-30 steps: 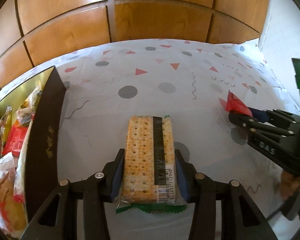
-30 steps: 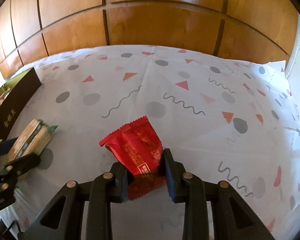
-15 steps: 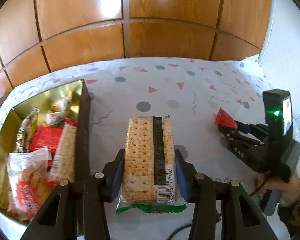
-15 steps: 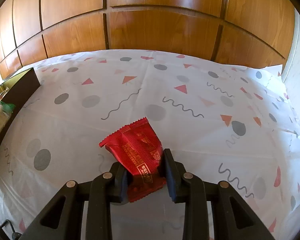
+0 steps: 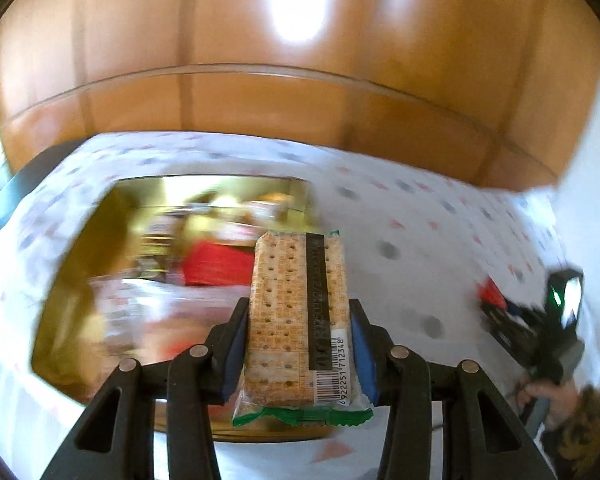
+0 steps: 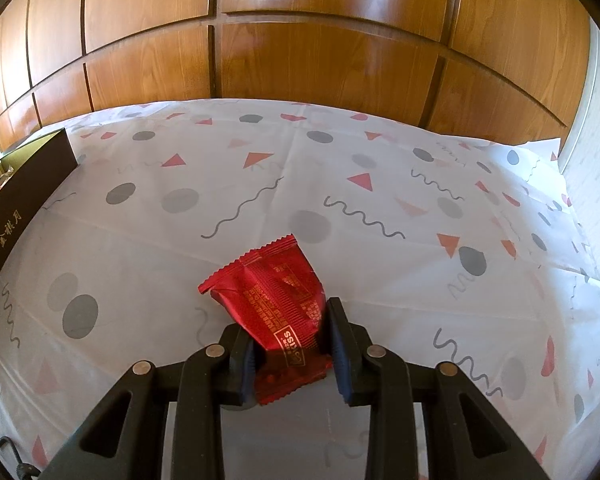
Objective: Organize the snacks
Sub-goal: 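Lower the cracker pack into the gold tray and open the left tool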
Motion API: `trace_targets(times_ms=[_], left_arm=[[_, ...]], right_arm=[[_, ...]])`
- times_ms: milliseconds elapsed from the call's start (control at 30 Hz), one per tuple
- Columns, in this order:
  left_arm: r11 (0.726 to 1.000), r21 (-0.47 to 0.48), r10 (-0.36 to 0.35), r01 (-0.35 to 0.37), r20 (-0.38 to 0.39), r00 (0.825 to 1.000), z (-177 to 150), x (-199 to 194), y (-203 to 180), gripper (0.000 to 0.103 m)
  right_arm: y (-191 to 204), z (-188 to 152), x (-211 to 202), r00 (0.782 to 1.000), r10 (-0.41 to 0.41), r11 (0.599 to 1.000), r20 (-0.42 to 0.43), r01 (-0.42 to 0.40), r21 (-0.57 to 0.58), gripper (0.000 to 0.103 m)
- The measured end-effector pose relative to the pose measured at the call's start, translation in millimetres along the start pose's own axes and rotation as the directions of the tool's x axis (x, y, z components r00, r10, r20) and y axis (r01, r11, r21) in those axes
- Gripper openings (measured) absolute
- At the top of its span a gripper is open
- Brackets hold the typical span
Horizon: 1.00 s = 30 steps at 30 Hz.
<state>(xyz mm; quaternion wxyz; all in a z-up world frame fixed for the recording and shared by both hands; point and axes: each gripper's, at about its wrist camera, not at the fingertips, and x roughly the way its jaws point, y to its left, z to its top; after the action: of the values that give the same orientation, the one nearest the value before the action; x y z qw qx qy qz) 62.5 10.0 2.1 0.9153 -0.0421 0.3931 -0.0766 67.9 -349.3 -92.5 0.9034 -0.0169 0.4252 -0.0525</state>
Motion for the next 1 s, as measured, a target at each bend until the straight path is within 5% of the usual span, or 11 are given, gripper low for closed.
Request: trace_targets(times_ms=[133,267,600,767,1000], left_arm=[[0.984,-0.148,0.102,-0.098,0.015,0.995,12,-12,70,0.047],[0.965,-0.234,0.116,-0.116,-0.016,0.993,20,-4,108,0.047],[0.990,-0.121,0.066,-0.073,-0.063,0.996,50,62,78,0.047],[0.992,-0.044,0.115,-0.122,-0.139,0.984,51,102,67,0.051],[0.980,-0.073,0.172,-0.183,-0.127,0.977,36,94,72,0.055]], right_arm=[[-1,0,0,1.000,0.003,1.000,0.002,-0.003,0.002,0.031],[-2,0,0,1.000,0.004,1.000,0.002,-0.004,0.003,0.031],[-1,0,0,1.000,0.003,1.000,0.002,-0.003,0.001,0.031],[-2,0,0,1.000,0.004,1.000,0.003,-0.004,0.002,0.031],[-2,0,-1,1.000,0.003,1.000,0.003,-0.003,0.002,0.031]])
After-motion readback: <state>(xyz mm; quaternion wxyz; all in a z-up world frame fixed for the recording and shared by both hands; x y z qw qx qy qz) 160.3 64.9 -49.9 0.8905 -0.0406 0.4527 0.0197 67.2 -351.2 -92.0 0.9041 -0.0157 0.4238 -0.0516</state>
